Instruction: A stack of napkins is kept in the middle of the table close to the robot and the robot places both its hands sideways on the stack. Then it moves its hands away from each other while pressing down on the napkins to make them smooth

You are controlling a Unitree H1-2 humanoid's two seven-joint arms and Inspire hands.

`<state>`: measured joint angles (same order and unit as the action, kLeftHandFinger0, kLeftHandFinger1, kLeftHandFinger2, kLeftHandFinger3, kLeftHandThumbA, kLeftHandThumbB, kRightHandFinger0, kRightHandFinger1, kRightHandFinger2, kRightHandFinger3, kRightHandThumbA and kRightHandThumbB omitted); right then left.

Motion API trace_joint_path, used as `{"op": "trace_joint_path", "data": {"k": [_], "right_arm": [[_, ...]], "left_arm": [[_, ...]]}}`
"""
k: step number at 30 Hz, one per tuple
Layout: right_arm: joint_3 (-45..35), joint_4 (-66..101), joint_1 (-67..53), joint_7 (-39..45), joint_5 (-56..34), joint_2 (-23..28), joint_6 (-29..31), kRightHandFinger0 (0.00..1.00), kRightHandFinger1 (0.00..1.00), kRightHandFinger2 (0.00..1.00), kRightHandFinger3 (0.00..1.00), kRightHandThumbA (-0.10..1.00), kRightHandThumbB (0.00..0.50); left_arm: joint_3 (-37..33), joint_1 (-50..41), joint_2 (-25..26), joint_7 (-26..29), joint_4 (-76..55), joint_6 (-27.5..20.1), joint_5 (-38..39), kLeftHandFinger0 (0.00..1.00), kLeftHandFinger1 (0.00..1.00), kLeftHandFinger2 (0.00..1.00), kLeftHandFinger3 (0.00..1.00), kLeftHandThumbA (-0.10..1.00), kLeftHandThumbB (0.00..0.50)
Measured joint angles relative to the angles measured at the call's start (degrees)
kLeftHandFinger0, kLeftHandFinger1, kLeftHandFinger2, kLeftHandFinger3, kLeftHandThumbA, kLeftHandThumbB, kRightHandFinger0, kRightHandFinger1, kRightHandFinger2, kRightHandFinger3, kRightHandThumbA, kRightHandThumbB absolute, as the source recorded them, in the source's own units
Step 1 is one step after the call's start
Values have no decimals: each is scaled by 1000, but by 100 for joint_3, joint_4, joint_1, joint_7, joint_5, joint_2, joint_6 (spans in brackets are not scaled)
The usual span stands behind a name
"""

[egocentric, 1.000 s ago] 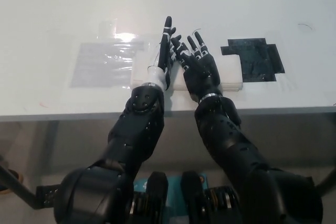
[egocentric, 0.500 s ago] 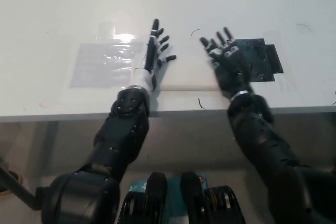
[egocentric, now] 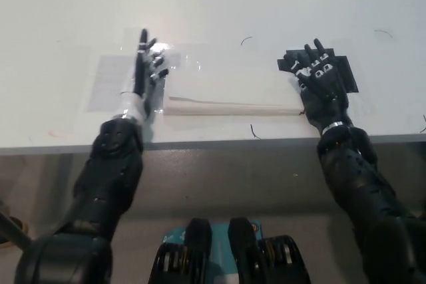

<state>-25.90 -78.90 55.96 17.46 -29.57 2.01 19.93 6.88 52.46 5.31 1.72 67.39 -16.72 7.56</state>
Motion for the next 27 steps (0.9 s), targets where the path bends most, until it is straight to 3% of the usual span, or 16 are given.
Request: {"op": "trace_joint_path", "data": {"k": [3, 6, 9, 12, 14, 15, 16, 21, 23, 24, 27], "right_arm": [[-29, 42, -38, 62, -15, 21, 2, 1000, 1000, 1000, 1000, 1000, 220], [-19, 163, -87, 99, -8, 21, 7, 1000, 1000, 1000, 1000, 1000, 263], [73, 616, -257, 90, 38, 6, 6, 1000, 1000, 1000, 1000, 1000, 292], [210, 1299, -502, 72, 81, -26, -10, 1000, 1000, 1000, 1000, 1000, 278], [303, 1824, -703, 60, 103, -50, -37, 1000, 1000, 1000, 1000, 1000, 288], [333, 2009, -782, 54, 109, -56, -47, 1000, 1000, 1000, 1000, 1000, 317], [366, 2221, -872, 49, 116, -62, -61, 1000, 1000, 1000, 1000, 1000, 328], [542, 3342, -1429, 23, 147, -104, -127, 1000, 1000, 1000, 1000, 1000, 345], [602, 3788, -1681, 15, 170, -143, -153, 1000, 1000, 1000, 1000, 1000, 356], [629, 3974, -1770, 13, 183, -156, -162, 1000, 1000, 1000, 1000, 1000, 355], [719, 4573, -2143, 7, 252, -205, -188, 1000, 1000, 1000, 1000, 1000, 340]], "left_arm": [[8, -115, 63, -32, -275, 90, 9, 1000, 1000, 1000, 1000, 1000, 306], [14, -214, 82, -67, -561, 210, 22, 1000, 1000, 1000, 1000, 1000, 288], [7, -329, 81, -117, -968, 352, 26, 1000, 1000, 1000, 1000, 1000, 336], [-11, -420, 76, -129, -1298, 444, 18, 1000, 1000, 1000, 1000, 1000, 302], [-34, -513, 51, -137, -1498, 493, 12, 1000, 1000, 1000, 1000, 1000, 339], [-44, -556, 38, -141, -1580, 509, 9, 1000, 1000, 1000, 1000, 1000, 339], [-60, -621, 22, -145, -1689, 530, 4, 1000, 1000, 1000, 1000, 1000, 294], [-172, -1026, -55, -180, -2353, 646, -22, 1000, 1000, 1000, 1000, 1000, 228], [-241, -1241, -87, -194, -2710, 686, -35, 1000, 1000, 1000, 1000, 1000, 263], [-274, -1337, -99, -201, -2864, 701, -39, 1000, 1000, 1000, 1000, 1000, 308], [-368, -1693, -137, -229, -3412, 753, -46, 1000, 1000, 1000, 1000, 1000, 316]]}}
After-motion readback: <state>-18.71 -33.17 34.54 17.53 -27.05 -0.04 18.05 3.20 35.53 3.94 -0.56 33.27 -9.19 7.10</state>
